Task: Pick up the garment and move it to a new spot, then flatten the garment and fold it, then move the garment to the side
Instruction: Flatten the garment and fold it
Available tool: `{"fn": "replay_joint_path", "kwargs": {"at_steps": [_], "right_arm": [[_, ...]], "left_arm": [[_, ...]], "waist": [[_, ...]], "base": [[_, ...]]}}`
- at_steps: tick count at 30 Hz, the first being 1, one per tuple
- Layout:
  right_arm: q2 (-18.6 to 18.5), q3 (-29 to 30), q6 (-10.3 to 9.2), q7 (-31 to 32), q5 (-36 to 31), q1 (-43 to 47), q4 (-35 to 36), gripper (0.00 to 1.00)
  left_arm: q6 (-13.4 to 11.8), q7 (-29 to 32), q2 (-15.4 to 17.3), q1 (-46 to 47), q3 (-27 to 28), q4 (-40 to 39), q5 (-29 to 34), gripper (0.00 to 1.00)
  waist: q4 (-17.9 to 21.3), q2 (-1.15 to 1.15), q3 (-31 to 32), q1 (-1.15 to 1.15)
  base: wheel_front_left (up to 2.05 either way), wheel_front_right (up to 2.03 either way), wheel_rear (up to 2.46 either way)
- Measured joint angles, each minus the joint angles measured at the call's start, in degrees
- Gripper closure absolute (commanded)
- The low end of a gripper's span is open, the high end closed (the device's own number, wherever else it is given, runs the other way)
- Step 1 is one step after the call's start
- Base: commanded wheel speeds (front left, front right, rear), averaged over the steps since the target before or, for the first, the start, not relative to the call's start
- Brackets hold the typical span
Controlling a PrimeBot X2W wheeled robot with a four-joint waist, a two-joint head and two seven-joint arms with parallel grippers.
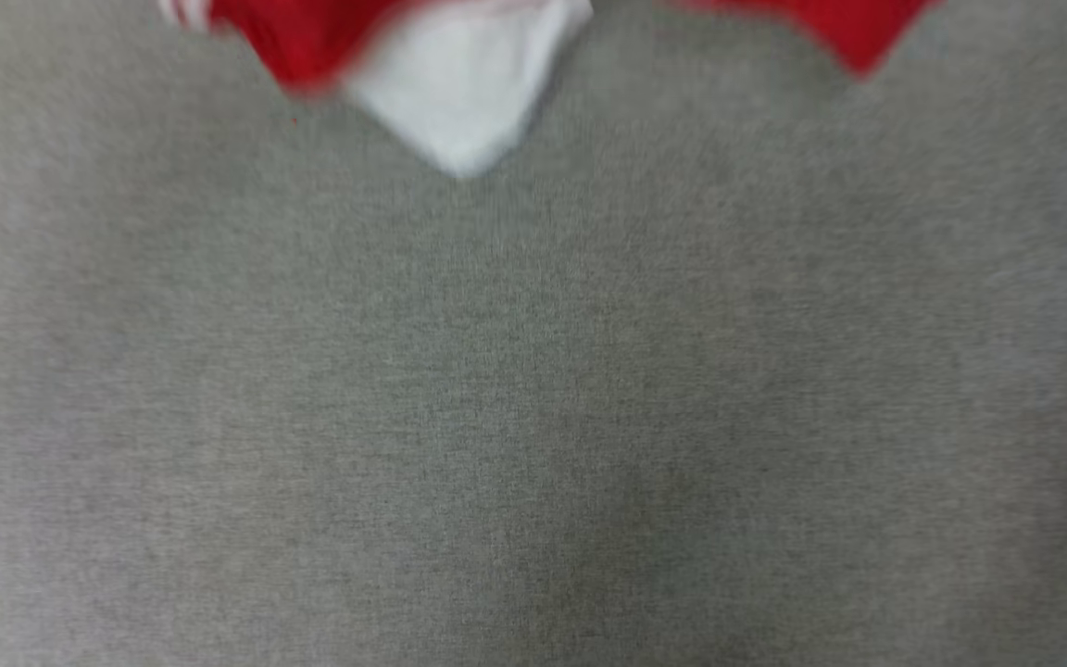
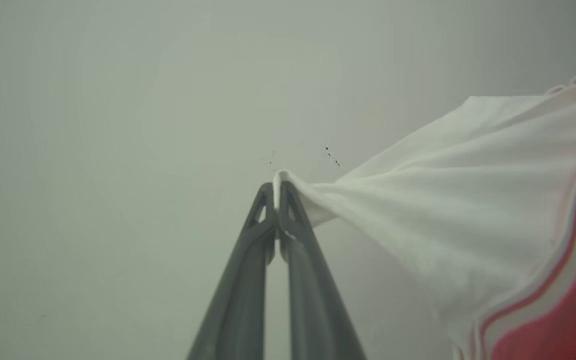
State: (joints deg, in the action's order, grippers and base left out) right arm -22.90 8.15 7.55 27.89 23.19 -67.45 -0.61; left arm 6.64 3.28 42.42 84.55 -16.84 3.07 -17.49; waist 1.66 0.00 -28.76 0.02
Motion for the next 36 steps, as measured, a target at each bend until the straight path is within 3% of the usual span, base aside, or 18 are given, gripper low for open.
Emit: {"fn": "replay_joint_path", "kwargs": {"at_steps": [9, 15, 17, 21, 24, 36], "right_arm": [[0.77, -1.59, 0.03, -12.07, -7.65, -19.52, -16.59, 1.00], [2.29, -1.87, 0.10, -20.42, -11.59, -26.27, -27.05, 1.00], [2.32, -2.40, 0.09, -20.97, -11.67, -26.33, -28.16, 1.00], [2.72, -3.63, 0.03, -23.03, -11.35, -25.24, -31.64, 1.00], [2.13, -6.32, 0.01, -24.49, -11.02, -22.85, -33.10, 1.00], [2.20, -13.04, -0.02, -29.40, -4.47, -3.99, -35.27, 1.00]], "left_arm": [[0.19, -10.16, -5.72, 25.58, -4.47, 20.74, 7.13, 1.00], [-0.04, -17.16, -9.21, 31.12, -6.53, 33.83, 9.07, 1.00], [-0.04, -17.58, -9.61, 30.95, -6.65, 34.78, 8.87, 1.00], [-0.02, -18.17, -11.02, 26.24, -6.73, 36.19, 7.50, 1.00], [-0.08, -18.18, -12.61, 19.94, -6.39, 33.07, 6.56, 1.00], [-0.89, -18.26, -16.50, -11.32, -3.98, 21.76, 4.46, 1.00]], "waist": [[-1.03, 0.00, -9.81, 0.00], [-2.12, 0.00, -13.69, 0.00], [-2.38, 0.00, -13.96, 0.00], [-3.38, 0.00, -14.44, 0.00], [-4.21, 0.00, -14.41, 0.00], [-4.98, 0.00, -7.82, -0.01]], "base": [[0.00, 0.00, 0.00], [0.00, 0.00, 0.00], [0.00, 0.00, 0.00], [0.00, 0.00, 0.00], [0.00, 0.00, 0.00], [0.00, 0.00, 0.00]]}}
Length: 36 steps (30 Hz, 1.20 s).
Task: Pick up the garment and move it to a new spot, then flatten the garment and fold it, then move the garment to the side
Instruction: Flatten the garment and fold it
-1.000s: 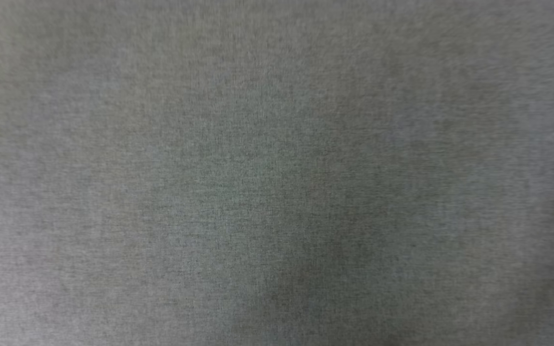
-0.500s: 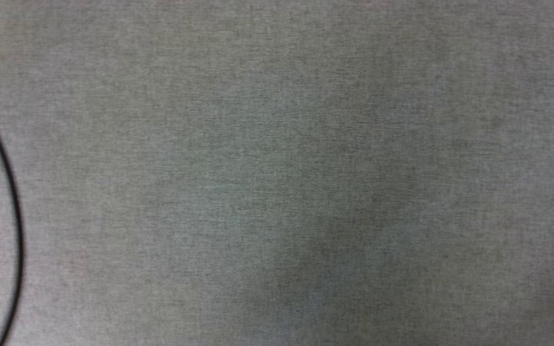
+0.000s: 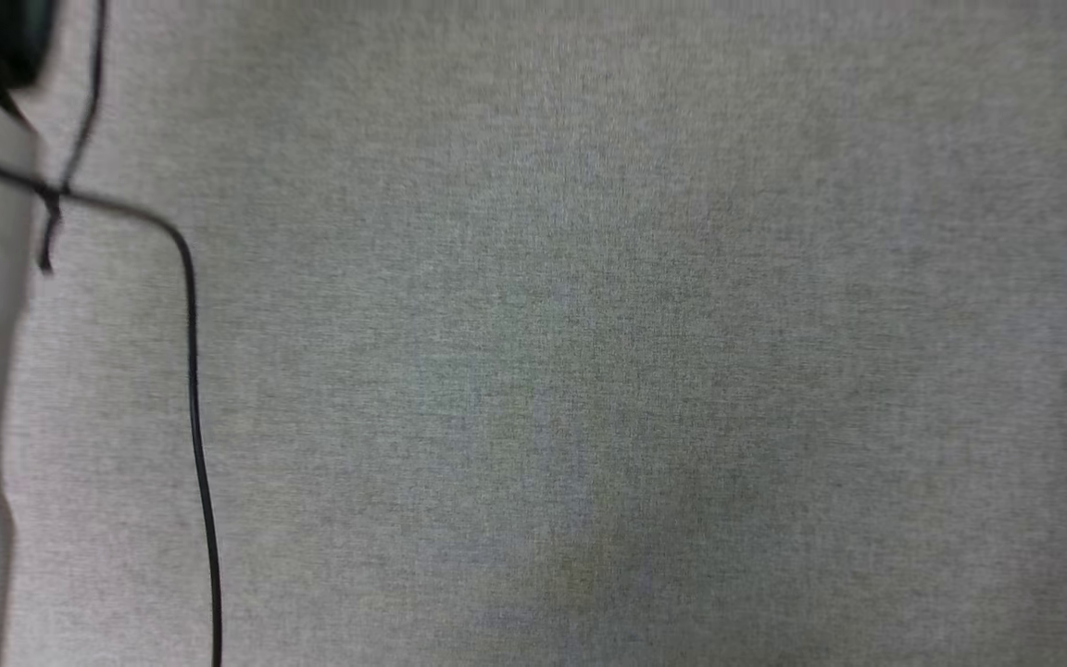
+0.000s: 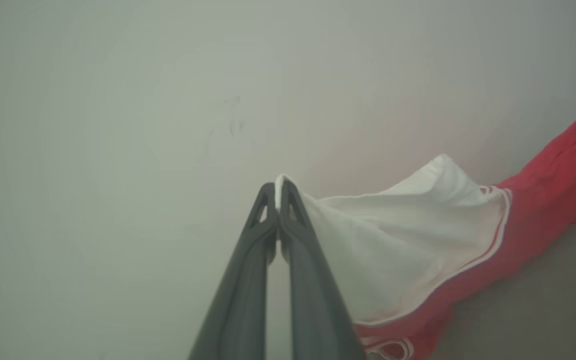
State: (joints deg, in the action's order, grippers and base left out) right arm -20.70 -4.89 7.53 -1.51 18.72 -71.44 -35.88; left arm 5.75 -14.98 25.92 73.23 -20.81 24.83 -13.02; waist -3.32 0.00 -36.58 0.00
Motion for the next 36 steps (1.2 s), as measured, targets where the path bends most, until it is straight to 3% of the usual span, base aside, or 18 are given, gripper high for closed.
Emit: {"fn": "replay_joint_path", "kwargs": {"at_steps": [18, 30, 36], "right_arm": [[1.88, -6.27, -0.01, 0.34, 15.78, 30.88, -1.52, 1.00], [3.00, -7.48, -0.01, 5.21, 24.82, 45.29, -2.72, 1.00], [1.22, -8.69, -0.01, 7.33, 28.21, 51.68, 0.09, 1.00]], "left_arm": [[-2.75, 0.00, -1.83, -43.73, 0.84, -6.65, -3.22, 1.00], [-4.31, 1.18, -1.37, -60.68, -1.42, -10.00, -4.86, 1.00], [-4.49, 2.80, 0.47, -67.21, -1.60, -12.63, -6.47, 1.00]], "waist": [[0.37, 0.00, 16.73, -0.02], [0.31, -0.01, 26.08, -0.02], [0.43, -0.01, 30.56, -0.02]], "base": [[0.00, 0.00, 0.00], [0.00, 0.00, 0.00], [0.00, 0.00, 0.00]]}}
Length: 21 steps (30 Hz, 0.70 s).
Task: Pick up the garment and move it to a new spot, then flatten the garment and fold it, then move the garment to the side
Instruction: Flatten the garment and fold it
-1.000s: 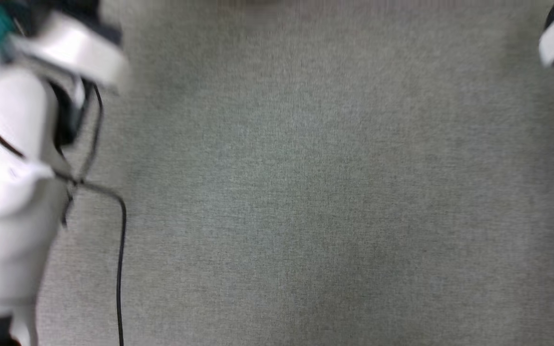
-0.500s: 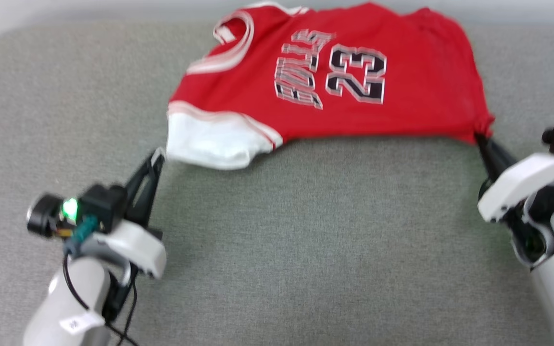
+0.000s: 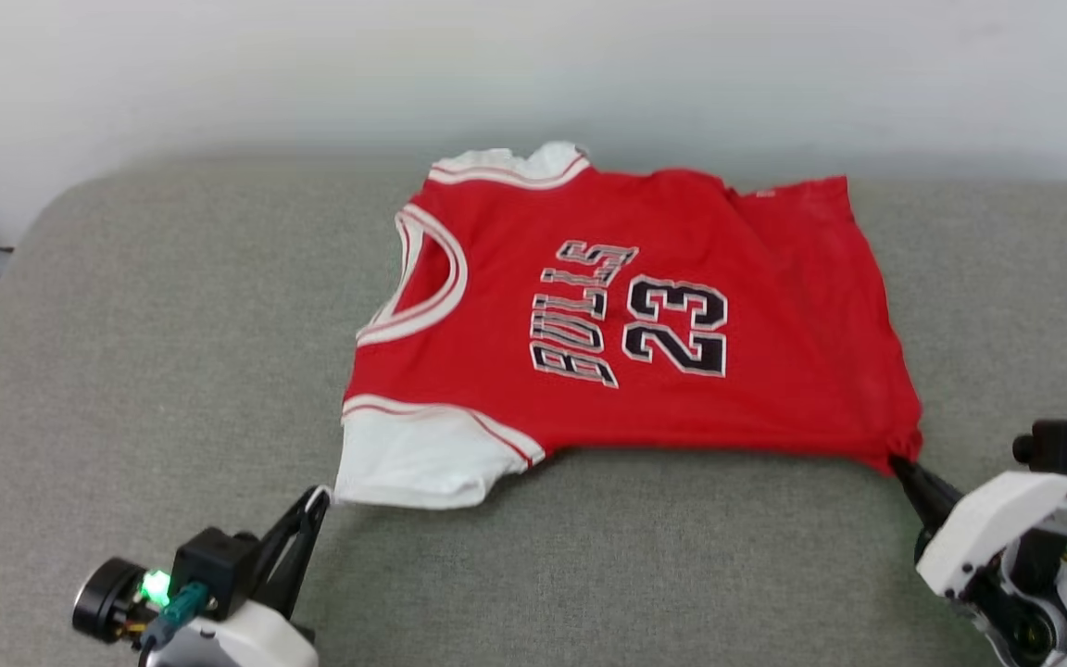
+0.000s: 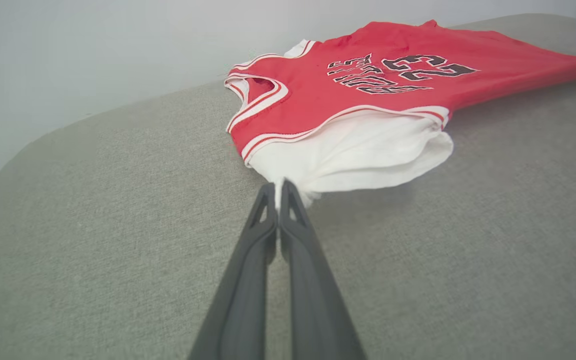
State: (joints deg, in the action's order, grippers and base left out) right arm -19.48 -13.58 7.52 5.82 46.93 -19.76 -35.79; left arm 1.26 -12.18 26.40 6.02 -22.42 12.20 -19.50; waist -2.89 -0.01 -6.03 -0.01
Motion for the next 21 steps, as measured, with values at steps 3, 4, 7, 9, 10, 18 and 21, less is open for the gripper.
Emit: {"fn": "replay_joint_path", "kwargs": {"at_steps": [3, 4, 7, 9, 10, 18, 21], "right_arm": [[-1.31, -0.70, 0.00, 1.47, 1.29, 3.30, 2.12, 1.00], [-1.91, -1.04, 0.00, 1.92, 1.49, 4.38, 2.99, 1.00], [-3.99, -1.99, 0.00, 3.78, 2.32, 7.57, 6.01, 1.00], [-5.30, -2.32, 0.00, 5.23, 2.76, 9.90, 7.98, 1.00], [-5.91, -2.49, 0.00, 5.95, 2.98, 11.04, 9.03, 1.00], [-9.66, -0.83, 0.00, 12.00, 3.94, 19.25, 17.12, 1.00], [-10.18, 0.80, 0.00, 14.26, 3.94, 21.98, 19.96, 1.00]], "left_arm": [[0.01, 1.18, 1.13, -3.40, 0.07, -2.04, -1.02, 1.00], [0.00, 1.63, 1.67, -4.58, 0.10, -2.92, -1.36, 1.00], [0.36, 3.38, 2.99, -8.24, -0.22, -5.87, -2.65, 1.00], [0.70, 4.75, 3.98, -10.88, -0.82, -8.14, -3.16, 1.00], [0.75, 5.49, 4.26, -12.12, -1.14, -9.48, -3.54, 1.00], [0.53, 10.18, 7.30, -20.09, -2.55, -18.42, -5.46, 1.00], [0.76, 11.52, 8.13, -22.20, -3.05, -20.42, -6.31, 1.00]], "waist": [[0.06, 0.00, 2.14, 0.00], [0.07, 0.00, 2.80, 0.00], [0.10, 0.00, 4.64, 0.00], [0.10, 0.00, 5.68, 0.00], [0.10, 0.00, 6.07, 0.00], [-0.30, 0.00, 7.23, 0.01], [-0.37, 0.00, 7.22, 0.01]], "base": [[0.00, 0.00, 0.00], [0.00, 0.00, 0.00], [0.00, 0.00, 0.00], [0.00, 0.00, 0.00], [0.00, 0.00, 0.00], [0.00, 0.00, 0.00], [0.00, 0.00, 0.00]]}}
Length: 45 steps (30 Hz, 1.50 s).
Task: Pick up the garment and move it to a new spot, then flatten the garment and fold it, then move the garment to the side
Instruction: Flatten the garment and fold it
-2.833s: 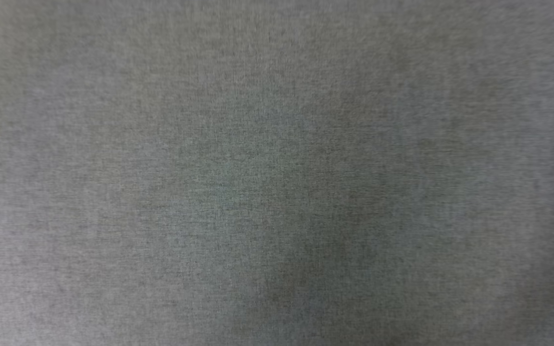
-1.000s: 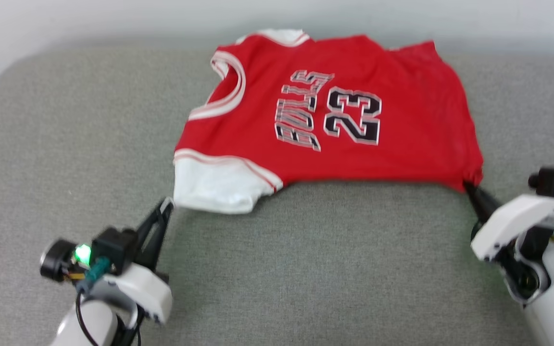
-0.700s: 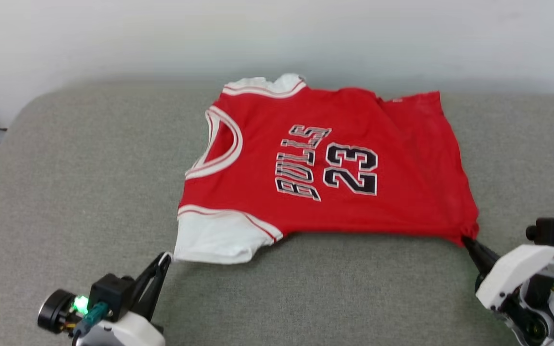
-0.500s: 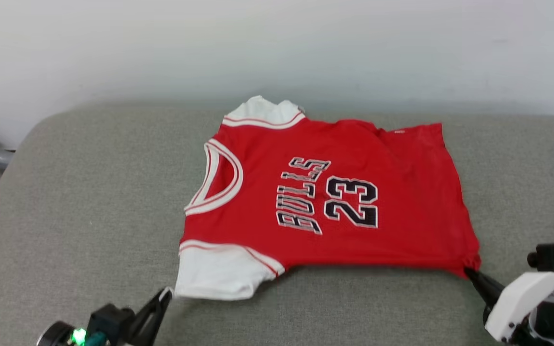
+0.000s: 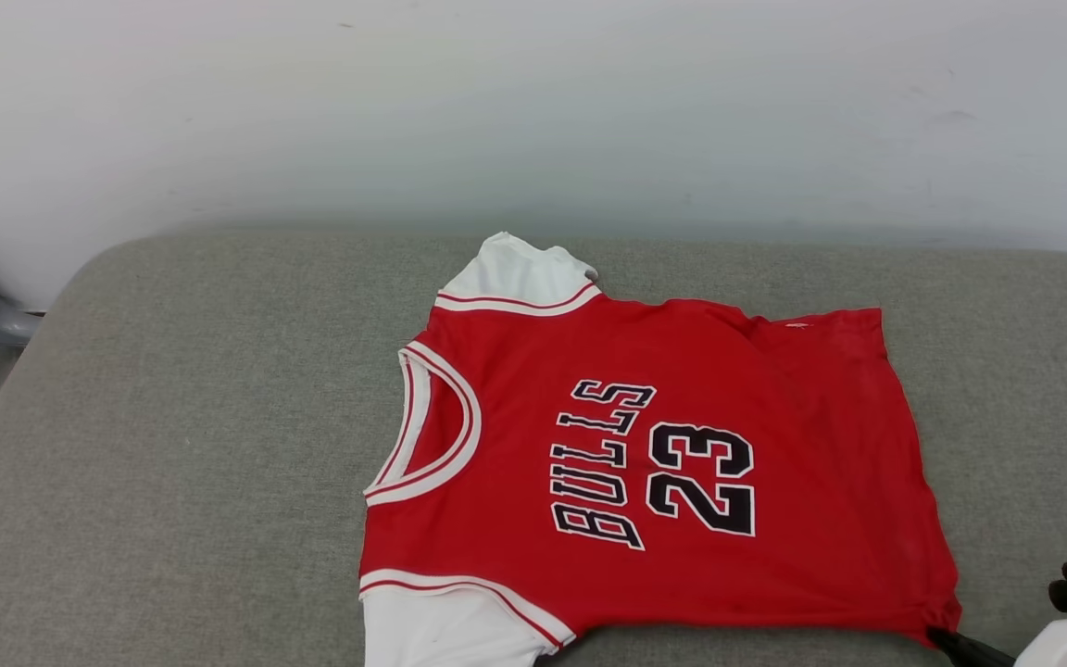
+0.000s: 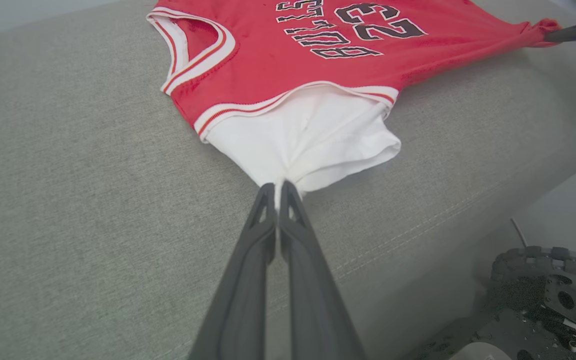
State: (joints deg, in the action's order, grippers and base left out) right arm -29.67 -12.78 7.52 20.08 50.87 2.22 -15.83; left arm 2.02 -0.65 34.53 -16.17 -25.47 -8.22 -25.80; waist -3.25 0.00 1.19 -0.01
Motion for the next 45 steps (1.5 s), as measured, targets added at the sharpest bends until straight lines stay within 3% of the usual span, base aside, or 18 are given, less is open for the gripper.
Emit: {"fn": "replay_joint_path", "kwargs": {"at_steps": [7, 20, 32, 45], "right_arm": [[1.68, 5.82, -0.01, 4.22, 0.22, 2.53, 6.04, 1.00], [5.27, 11.10, -0.01, 11.21, -5.21, -2.71, 11.71, 1.00], [7.28, 10.70, -0.01, 14.77, -10.57, -13.65, 7.94, 1.00], [8.29, 7.82, -0.01, 13.33, -13.40, -18.29, 0.86, 1.00]], "left_arm": [[-0.49, -0.63, 1.16, 0.64, 1.68, -2.99, -0.16, 1.00], [0.63, -0.07, 0.96, 15.51, 3.63, -1.01, 1.46, 1.00], [4.05, 1.34, 0.32, 30.47, 1.60, 9.54, 1.37, 1.00], [5.04, 1.77, -2.47, 39.62, -3.63, 23.20, 1.56, 1.00]], "waist": [[0.22, 0.00, -0.37, 0.01], [1.89, 0.00, -4.16, 0.01], [2.87, 0.00, -12.60, 0.02], [2.60, 0.00, -16.78, 0.01]], "base": [[0.00, 0.00, 0.00], [0.00, 0.00, 0.00], [0.00, 0.00, 0.00], [0.00, 0.00, 0.00]]}}
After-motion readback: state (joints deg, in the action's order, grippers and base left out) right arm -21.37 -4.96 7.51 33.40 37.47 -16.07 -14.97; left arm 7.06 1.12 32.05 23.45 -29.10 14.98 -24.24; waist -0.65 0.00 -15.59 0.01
